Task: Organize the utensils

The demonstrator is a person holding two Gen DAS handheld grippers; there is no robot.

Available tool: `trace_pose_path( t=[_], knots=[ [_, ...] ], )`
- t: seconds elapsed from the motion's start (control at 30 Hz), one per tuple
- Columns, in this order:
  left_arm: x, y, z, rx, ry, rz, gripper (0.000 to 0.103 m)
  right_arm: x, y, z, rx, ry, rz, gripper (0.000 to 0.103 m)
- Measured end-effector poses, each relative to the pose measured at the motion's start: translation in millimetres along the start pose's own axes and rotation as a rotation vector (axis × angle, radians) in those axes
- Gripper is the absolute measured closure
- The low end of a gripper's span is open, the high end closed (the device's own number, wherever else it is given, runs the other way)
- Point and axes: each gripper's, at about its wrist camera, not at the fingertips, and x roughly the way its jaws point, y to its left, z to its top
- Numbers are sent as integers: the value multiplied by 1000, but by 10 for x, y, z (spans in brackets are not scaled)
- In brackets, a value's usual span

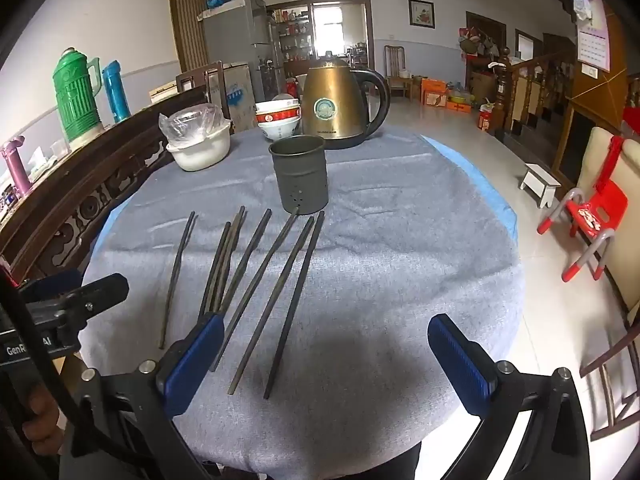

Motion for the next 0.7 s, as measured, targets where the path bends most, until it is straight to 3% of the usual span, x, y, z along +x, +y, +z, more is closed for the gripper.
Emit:
trace_pose_path(
  t=[0.37, 0.7],
  knots=[
    [-65, 106, 51, -41, -13, -22, 0, 13, -10, 8, 10, -6, -2, 0],
    [12, 54, 30, -18, -2, -20, 0, 18, -17, -3, 14, -3, -6, 0]
  ],
)
